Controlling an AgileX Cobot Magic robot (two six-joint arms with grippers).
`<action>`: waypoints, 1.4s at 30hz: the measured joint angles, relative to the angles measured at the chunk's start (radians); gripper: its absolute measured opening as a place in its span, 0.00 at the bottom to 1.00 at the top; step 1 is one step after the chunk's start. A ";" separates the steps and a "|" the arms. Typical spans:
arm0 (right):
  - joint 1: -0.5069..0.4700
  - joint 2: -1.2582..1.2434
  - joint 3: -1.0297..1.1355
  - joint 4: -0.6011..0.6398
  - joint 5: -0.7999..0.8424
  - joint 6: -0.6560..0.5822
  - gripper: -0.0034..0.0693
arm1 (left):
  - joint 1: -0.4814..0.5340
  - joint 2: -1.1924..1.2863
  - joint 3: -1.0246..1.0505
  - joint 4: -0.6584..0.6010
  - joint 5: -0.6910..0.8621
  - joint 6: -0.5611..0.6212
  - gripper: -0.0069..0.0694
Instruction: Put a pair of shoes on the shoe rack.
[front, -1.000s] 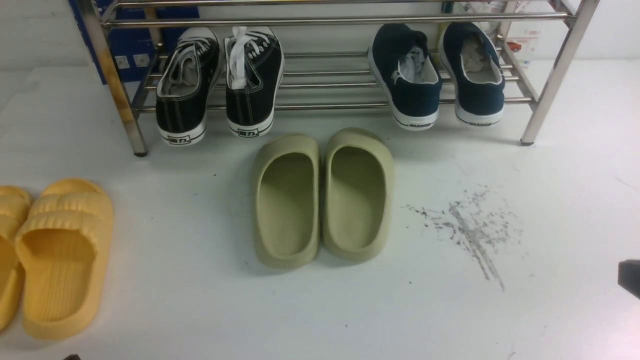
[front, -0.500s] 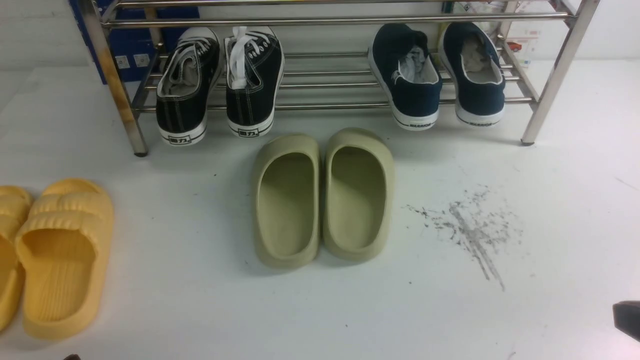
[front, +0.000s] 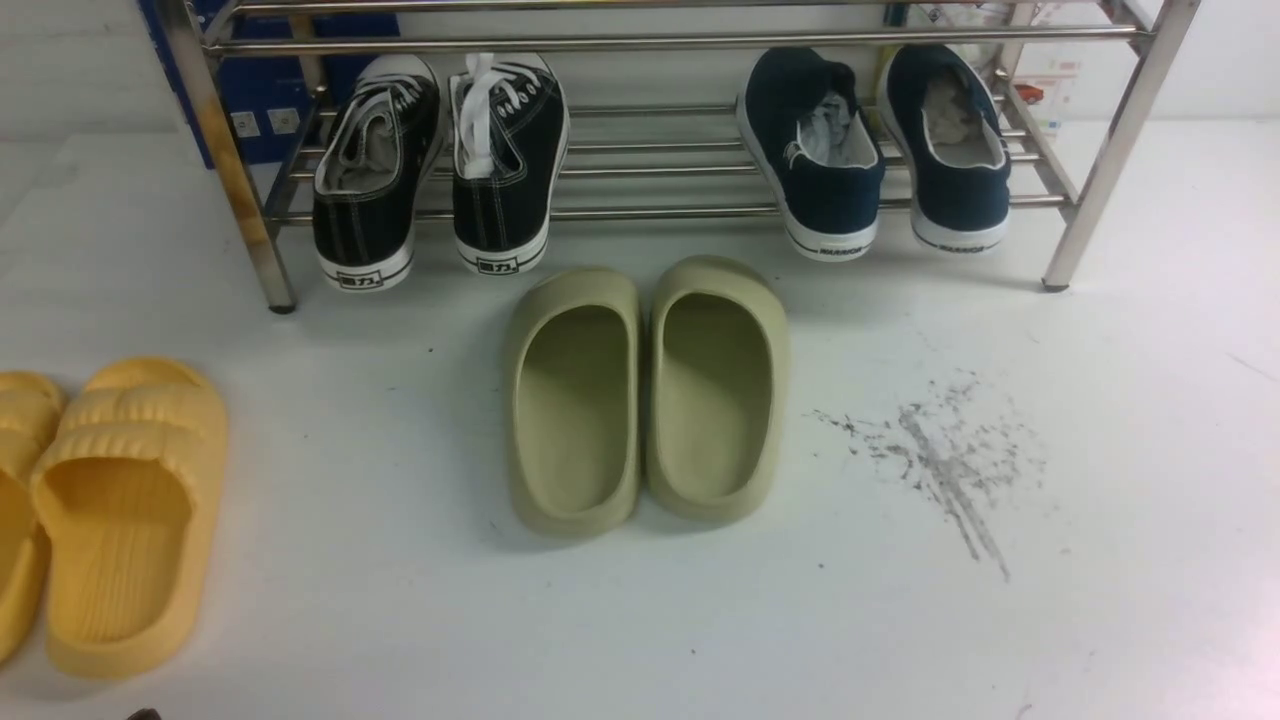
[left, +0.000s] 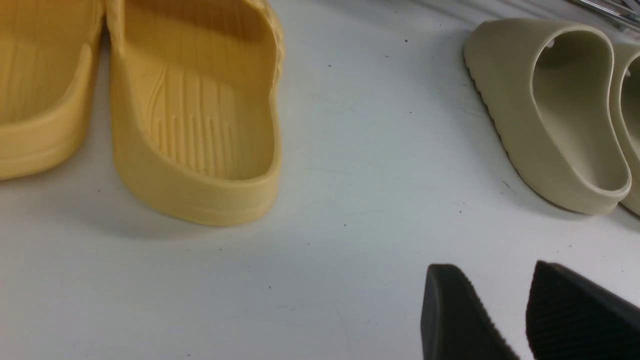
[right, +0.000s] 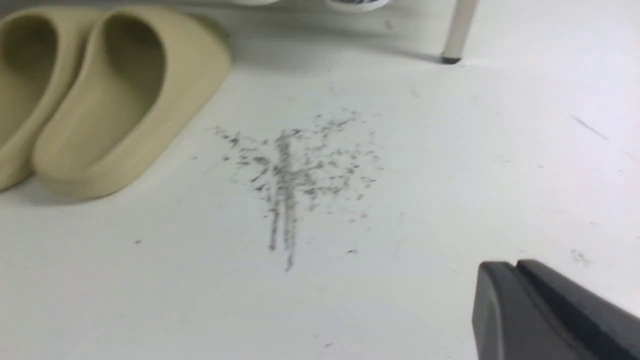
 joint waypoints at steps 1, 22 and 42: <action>-0.005 0.000 0.000 -0.001 -0.009 0.000 0.13 | 0.000 0.000 0.000 0.000 0.000 0.000 0.40; -0.104 -0.302 0.206 0.026 0.061 0.010 0.16 | 0.000 -0.001 0.000 0.000 0.000 0.000 0.40; -0.104 -0.302 0.206 0.029 0.061 0.010 0.19 | 0.000 -0.001 0.000 0.000 0.000 0.000 0.40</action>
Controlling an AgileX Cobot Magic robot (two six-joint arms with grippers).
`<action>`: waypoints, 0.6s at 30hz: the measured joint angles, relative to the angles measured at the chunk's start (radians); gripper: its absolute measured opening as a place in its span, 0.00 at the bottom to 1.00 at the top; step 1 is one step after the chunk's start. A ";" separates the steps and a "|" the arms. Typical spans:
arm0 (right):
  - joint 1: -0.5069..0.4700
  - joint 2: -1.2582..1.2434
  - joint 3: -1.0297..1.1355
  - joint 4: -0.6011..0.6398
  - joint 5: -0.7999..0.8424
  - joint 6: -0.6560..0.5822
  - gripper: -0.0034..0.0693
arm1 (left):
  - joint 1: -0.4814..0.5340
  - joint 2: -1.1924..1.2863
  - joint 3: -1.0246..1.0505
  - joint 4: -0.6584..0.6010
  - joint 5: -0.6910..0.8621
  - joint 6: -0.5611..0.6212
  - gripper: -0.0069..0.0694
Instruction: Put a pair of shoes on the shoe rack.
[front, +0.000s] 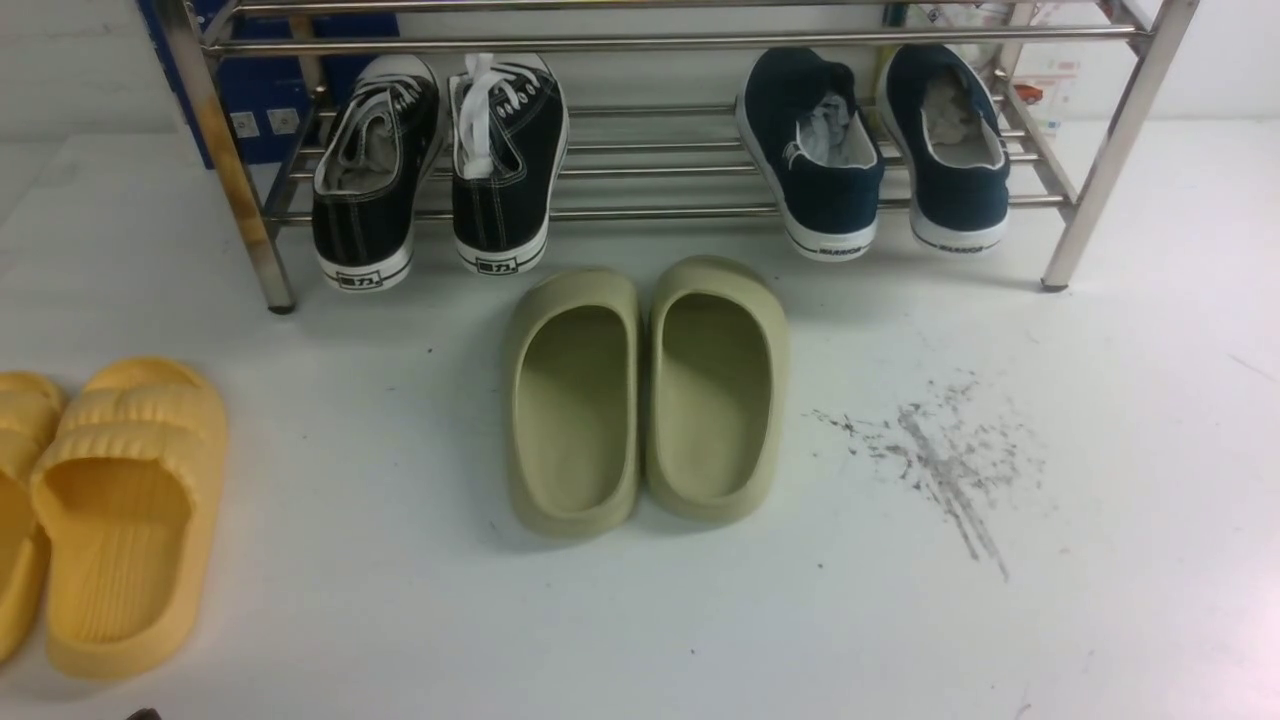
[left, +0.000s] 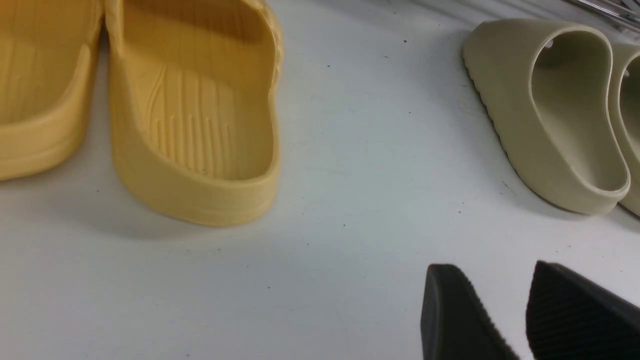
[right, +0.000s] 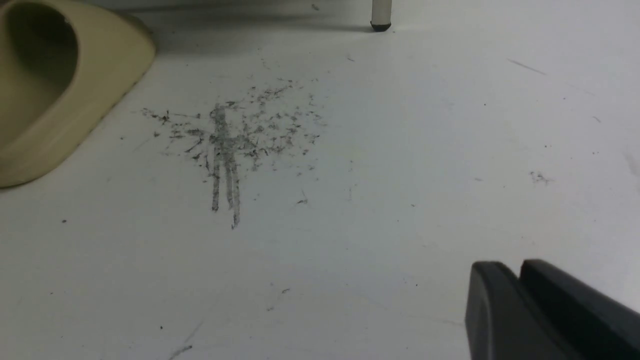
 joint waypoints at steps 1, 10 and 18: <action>0.000 0.000 0.000 0.000 0.000 0.000 0.19 | 0.000 0.000 0.000 0.000 0.000 0.000 0.40; 0.000 0.000 0.000 0.000 0.001 0.000 0.21 | 0.000 0.000 0.000 0.000 0.000 0.000 0.40; 0.000 0.000 0.000 0.000 0.001 0.000 0.22 | 0.000 0.000 0.000 0.000 0.000 0.000 0.40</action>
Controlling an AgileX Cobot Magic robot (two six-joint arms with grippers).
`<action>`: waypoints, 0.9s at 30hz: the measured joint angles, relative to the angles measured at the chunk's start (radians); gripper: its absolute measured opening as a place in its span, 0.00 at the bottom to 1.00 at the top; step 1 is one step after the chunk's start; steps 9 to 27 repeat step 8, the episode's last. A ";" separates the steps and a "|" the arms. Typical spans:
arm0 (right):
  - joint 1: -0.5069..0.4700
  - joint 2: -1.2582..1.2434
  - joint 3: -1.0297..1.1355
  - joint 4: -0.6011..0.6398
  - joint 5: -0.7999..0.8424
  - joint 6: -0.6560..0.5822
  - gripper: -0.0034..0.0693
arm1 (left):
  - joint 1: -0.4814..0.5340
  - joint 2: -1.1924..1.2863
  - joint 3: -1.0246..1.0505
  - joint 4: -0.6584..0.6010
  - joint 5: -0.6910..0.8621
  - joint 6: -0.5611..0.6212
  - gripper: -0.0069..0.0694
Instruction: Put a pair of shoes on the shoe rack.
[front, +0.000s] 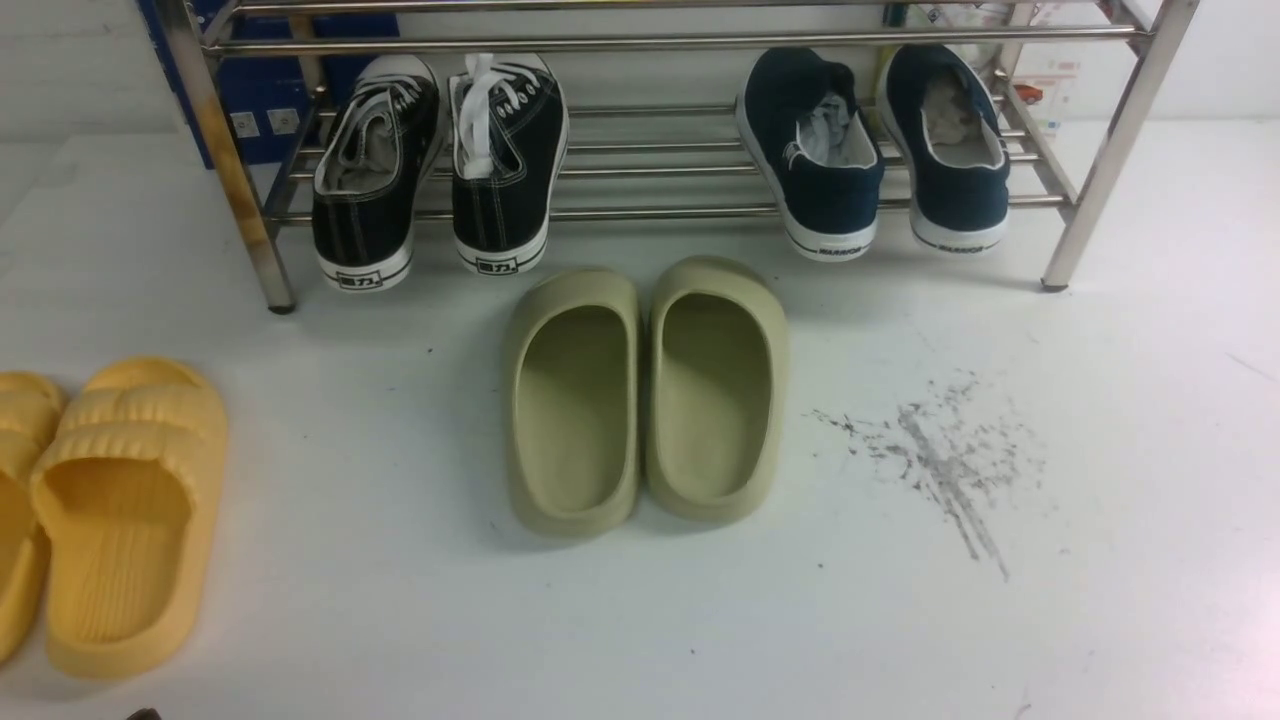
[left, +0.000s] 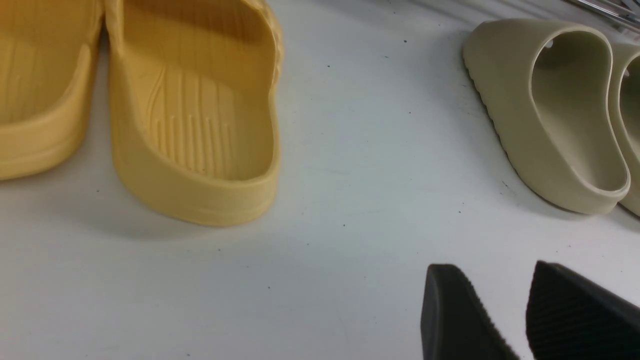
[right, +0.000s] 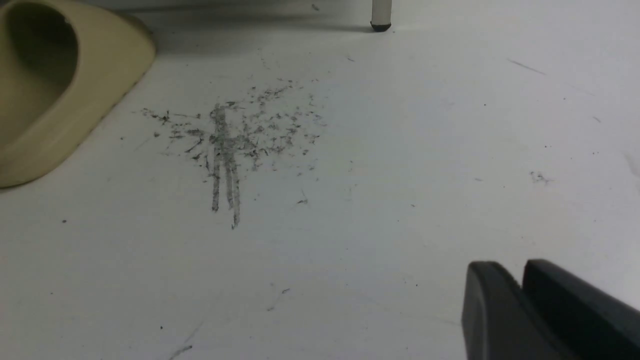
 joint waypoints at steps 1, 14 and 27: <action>0.000 0.000 0.000 0.000 0.000 0.000 0.22 | 0.000 0.000 0.000 0.000 0.000 0.000 0.40; 0.000 0.000 0.000 0.000 0.000 0.000 0.23 | 0.000 0.000 0.000 0.000 0.000 0.000 0.40; 0.000 0.000 0.000 0.000 0.000 0.000 0.23 | 0.000 0.000 0.000 0.000 0.000 0.000 0.40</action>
